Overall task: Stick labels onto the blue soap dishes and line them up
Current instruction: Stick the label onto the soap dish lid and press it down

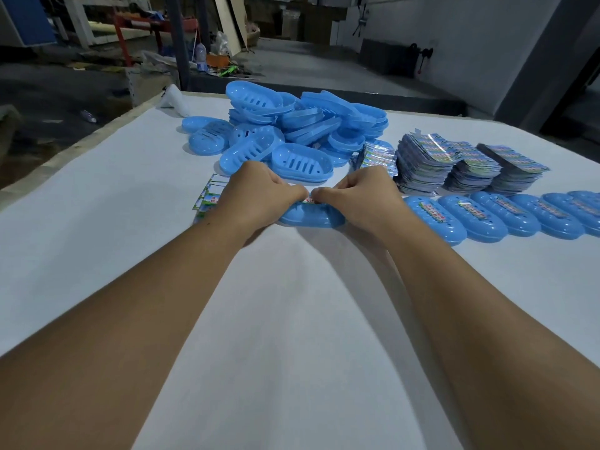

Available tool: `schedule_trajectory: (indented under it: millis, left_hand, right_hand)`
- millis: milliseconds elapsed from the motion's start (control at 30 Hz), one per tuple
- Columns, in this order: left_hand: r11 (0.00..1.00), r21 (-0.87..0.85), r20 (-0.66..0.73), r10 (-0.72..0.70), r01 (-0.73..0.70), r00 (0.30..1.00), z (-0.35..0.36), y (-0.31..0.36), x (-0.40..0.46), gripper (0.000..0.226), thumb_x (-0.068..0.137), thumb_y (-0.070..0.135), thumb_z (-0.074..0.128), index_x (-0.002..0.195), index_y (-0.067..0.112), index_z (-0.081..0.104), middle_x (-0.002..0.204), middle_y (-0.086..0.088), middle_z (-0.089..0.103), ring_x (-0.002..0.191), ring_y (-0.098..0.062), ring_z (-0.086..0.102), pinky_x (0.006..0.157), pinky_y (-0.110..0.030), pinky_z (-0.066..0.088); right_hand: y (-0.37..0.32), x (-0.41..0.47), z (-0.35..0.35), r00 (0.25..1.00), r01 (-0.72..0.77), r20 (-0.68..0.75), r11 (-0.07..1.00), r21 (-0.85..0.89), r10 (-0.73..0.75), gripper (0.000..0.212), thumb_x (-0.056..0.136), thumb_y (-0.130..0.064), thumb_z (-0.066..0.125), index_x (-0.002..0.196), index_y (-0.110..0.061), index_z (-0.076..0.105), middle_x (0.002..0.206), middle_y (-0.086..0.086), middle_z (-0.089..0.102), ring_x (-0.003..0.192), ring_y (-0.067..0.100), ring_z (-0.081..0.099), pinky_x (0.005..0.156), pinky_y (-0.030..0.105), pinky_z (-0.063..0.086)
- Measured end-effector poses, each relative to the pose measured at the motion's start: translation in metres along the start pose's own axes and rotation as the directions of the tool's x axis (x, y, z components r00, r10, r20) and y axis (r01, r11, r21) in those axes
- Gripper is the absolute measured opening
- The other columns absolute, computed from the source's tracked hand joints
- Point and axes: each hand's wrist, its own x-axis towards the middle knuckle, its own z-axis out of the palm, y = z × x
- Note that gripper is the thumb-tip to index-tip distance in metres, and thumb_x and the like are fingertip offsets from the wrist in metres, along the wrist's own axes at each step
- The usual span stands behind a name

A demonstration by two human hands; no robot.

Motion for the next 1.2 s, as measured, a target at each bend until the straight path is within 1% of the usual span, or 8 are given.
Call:
schedule_trajectory:
  millis: [367,533,633,767,867,1033,1133,1200]
  left_hand:
    - [0.993,0.113,-0.035,0.023,-0.019,0.999,0.002,0.000,0.000,0.035,0.065,0.044,0.074,0.071,0.009,0.073,0.066,-0.003,0.069,0.063,-0.021,0.066,0.064,-0.035,0.055]
    - [0.977,0.202,-0.062,0.078,-0.064,0.995,0.003,0.001,-0.003,0.030,0.068,0.045,0.074,0.066,0.015,0.072,0.061,0.001,0.068,0.065,-0.015,0.064,0.060,-0.029,0.048]
    - [0.949,0.303,-0.094,0.121,-0.087,0.988,0.002,0.004,-0.005,0.026,0.068,0.050,0.072,0.066,0.024,0.069,0.066,0.011,0.068,0.072,-0.011,0.062,0.064,-0.029,0.047]
    - [0.914,0.388,-0.120,0.175,-0.116,0.977,0.002,0.006,-0.005,0.027,0.069,0.052,0.071,0.065,0.027,0.061,0.069,0.013,0.063,0.070,-0.010,0.059,0.061,-0.029,0.041]
    - [0.920,0.378,-0.116,0.163,-0.108,0.980,0.002,0.004,-0.003,0.029,0.070,0.055,0.072,0.071,0.028,0.060,0.070,0.015,0.060,0.068,-0.002,0.053,0.055,-0.026,0.034]
    - [0.958,0.274,-0.076,0.105,-0.080,0.992,0.001,0.000,-0.001,0.029,0.068,0.055,0.074,0.076,0.030,0.061,0.075,0.016,0.060,0.072,-0.001,0.056,0.057,-0.026,0.038]
    - [0.974,0.215,-0.096,0.098,-0.075,0.991,-0.001,-0.002,-0.001,0.024,0.075,0.052,0.071,0.079,0.031,0.060,0.075,0.013,0.065,0.073,-0.008,0.063,0.063,-0.030,0.049]
    - [0.966,0.245,-0.144,0.122,-0.085,0.982,-0.004,-0.002,0.000,0.017,0.084,0.048,0.063,0.081,0.031,0.058,0.075,0.011,0.065,0.076,-0.013,0.064,0.063,-0.032,0.047]
  right_hand:
    - [-0.001,0.001,0.002,1.000,-0.010,-0.006,0.999,-0.033,0.010,0.037,0.068,-0.044,0.085,0.055,-0.019,0.060,0.055,-0.004,0.052,0.053,0.011,0.042,0.051,0.026,0.037]
    - [-0.003,-0.001,0.003,1.000,0.007,-0.028,0.996,-0.084,-0.010,0.041,0.069,-0.043,0.083,0.065,-0.005,0.070,0.064,0.008,0.065,0.060,0.012,0.049,0.054,0.028,0.041]
    - [-0.005,-0.001,0.003,0.999,0.010,-0.043,0.992,-0.125,-0.016,0.039,0.070,-0.044,0.082,0.064,-0.007,0.071,0.073,0.010,0.072,0.059,0.012,0.051,0.053,0.026,0.041]
    - [-0.007,0.000,0.001,0.999,0.004,-0.038,0.974,-0.225,-0.013,0.046,0.070,-0.049,0.080,0.057,-0.009,0.062,0.054,0.006,0.060,0.053,0.014,0.047,0.048,0.027,0.036]
    - [-0.005,0.002,-0.002,1.000,-0.020,-0.026,0.969,-0.245,0.014,0.051,0.069,-0.057,0.081,0.055,-0.015,0.055,0.055,0.000,0.053,0.054,0.015,0.046,0.049,0.029,0.034]
    - [-0.002,0.002,-0.006,0.998,-0.057,0.019,0.985,-0.164,0.061,0.055,0.067,-0.061,0.084,0.053,-0.019,0.052,0.050,-0.006,0.049,0.050,0.012,0.045,0.050,0.029,0.034]
    - [0.002,0.005,-0.007,0.993,-0.109,0.055,0.994,0.030,0.108,0.053,0.074,-0.055,0.082,0.057,-0.021,0.046,0.047,-0.006,0.046,0.047,0.014,0.043,0.056,0.027,0.038]
    - [0.005,0.005,-0.010,0.990,-0.139,0.036,0.975,0.174,0.135,0.048,0.084,-0.049,0.075,0.061,-0.022,0.043,0.042,-0.009,0.040,0.042,0.013,0.038,0.054,0.027,0.037]
